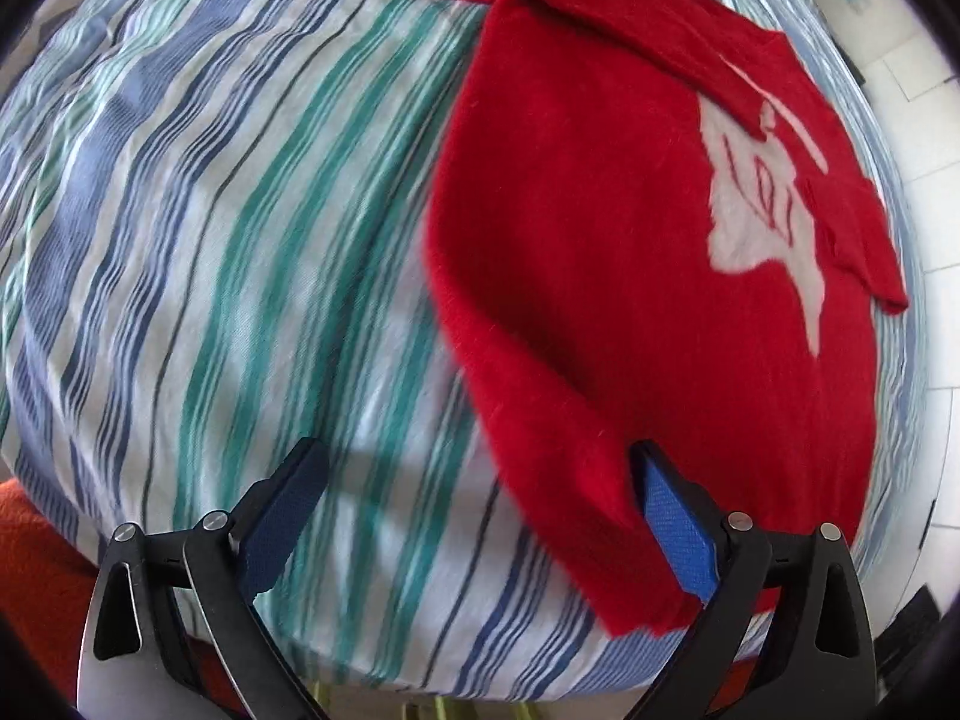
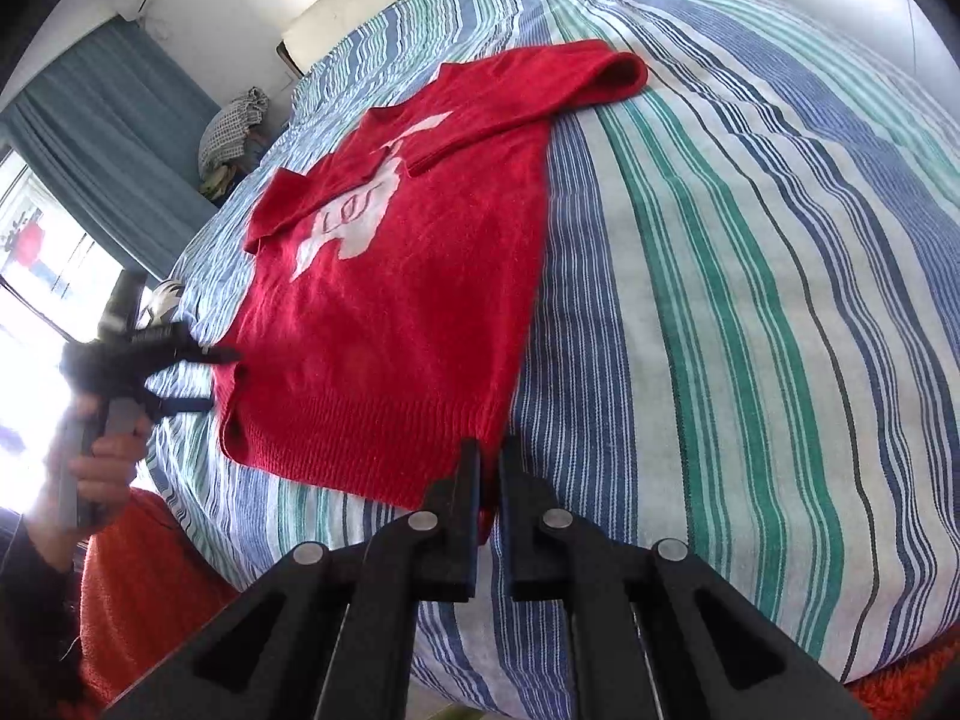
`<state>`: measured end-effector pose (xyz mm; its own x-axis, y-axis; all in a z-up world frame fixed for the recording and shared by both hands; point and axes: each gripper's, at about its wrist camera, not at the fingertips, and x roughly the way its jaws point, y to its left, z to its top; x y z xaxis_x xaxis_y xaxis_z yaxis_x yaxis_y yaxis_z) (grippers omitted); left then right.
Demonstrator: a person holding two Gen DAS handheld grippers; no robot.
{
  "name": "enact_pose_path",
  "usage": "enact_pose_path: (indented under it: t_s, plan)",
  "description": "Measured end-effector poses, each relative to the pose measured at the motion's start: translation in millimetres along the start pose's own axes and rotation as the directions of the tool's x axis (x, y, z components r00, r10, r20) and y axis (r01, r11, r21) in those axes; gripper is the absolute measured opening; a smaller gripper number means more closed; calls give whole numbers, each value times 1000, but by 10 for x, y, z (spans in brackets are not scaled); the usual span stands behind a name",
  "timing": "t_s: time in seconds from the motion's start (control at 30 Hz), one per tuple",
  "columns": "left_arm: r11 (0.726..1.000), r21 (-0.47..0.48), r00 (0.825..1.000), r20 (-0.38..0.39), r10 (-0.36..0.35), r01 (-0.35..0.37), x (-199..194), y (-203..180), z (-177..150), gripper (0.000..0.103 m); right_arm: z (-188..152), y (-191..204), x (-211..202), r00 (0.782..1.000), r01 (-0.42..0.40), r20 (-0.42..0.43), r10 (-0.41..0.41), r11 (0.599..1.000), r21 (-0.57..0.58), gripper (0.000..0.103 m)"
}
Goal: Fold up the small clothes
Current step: 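Close the left tool on the sweater hem while the right tool grips the hem too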
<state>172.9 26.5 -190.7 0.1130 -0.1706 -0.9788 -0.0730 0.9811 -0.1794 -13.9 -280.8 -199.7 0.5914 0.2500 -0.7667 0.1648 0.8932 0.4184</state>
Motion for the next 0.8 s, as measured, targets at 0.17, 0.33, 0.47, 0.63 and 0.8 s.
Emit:
enact_pose_path:
  t_s: [0.17,0.33,0.47,0.63,0.8]
  plan:
    - [992,-57,989,85,119,-115,-438,784,-535,99,-29,-25,-61,1000,-2,3,2,1000,-3,6]
    - [988,-18,970,191,-149,156,-699,822,-656,99,0,-31,-33,1000,-11,-7,11,1000,17,12]
    - [982,111,975,144,-168,152,-367,379,-627,82,-6,-99,-158,998,-48,38,46,996,69,50]
    - [974,41,965,134,-225,221,-164,343,-677,36,-55,-178,-237,996,-78,54,72,990,113,53]
    - [963,57,956,115,-269,264,-33,399,-681,2,-1,-99,-3,989,-144,-7,145,984,101,47]
